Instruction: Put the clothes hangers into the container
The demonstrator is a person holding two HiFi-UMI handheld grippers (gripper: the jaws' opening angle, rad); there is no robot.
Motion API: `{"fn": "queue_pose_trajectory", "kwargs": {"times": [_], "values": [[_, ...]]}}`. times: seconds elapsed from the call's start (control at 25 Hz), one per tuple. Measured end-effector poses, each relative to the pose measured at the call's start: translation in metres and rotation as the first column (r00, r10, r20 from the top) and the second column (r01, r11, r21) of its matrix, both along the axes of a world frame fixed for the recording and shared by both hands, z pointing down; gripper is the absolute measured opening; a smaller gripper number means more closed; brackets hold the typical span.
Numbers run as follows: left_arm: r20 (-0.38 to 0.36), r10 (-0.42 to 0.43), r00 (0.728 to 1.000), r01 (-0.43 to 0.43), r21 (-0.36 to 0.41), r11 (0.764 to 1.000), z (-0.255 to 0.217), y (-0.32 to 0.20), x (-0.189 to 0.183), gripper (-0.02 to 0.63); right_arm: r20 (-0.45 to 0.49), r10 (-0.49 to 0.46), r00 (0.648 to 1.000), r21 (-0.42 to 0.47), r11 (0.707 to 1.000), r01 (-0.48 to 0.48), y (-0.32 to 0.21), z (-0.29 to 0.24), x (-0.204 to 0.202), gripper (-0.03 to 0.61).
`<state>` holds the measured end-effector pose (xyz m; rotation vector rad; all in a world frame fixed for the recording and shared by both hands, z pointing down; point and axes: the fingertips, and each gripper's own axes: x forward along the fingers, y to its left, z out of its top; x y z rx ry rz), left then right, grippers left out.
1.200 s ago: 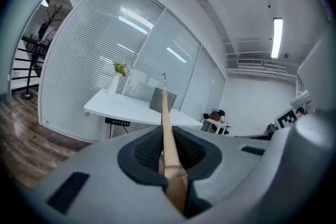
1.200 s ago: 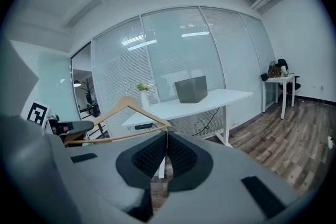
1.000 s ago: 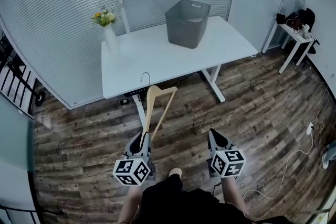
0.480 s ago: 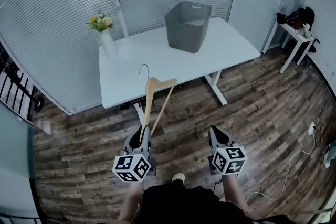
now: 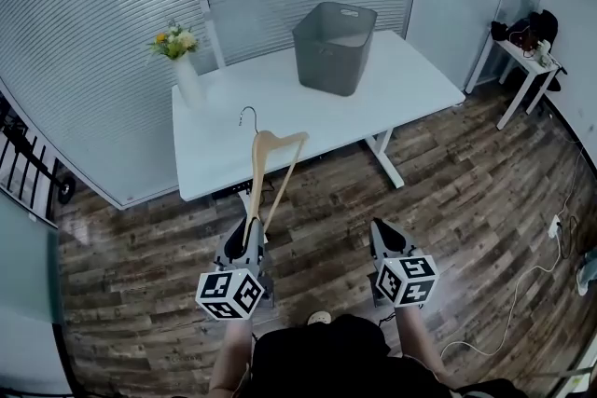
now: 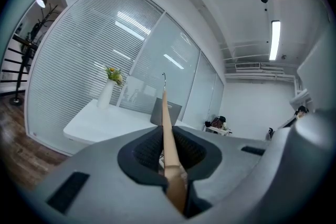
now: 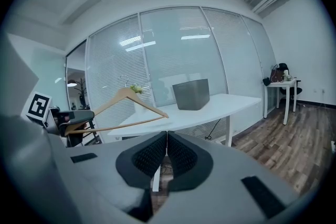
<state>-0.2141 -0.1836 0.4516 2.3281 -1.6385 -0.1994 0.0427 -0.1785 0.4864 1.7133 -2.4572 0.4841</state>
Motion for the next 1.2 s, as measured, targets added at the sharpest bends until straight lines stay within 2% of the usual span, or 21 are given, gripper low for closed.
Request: {"fn": "queue_pose_trajectory", "kwargs": {"times": [0.4,0.64,1.2], "values": [[-0.013,-0.025,1.000,0.025,-0.019,1.000,0.005,0.014,-0.007,0.057,-0.012,-0.010,1.000,-0.029,1.000,0.010,0.006,0.006,-0.001,0.029],[-0.006,-0.054,0.999,0.053,-0.025,0.998,0.010,0.005,-0.008,0.057,-0.002,-0.017,1.000,-0.043,0.999,0.017,-0.004,0.015,0.004,0.029],[-0.001,-0.100,0.995,0.100,-0.032,0.994,0.009,-0.075,0.004,0.057,0.002,-0.033,0.999,-0.042,0.999,0.033,-0.098,0.010,0.024,0.028]]}}
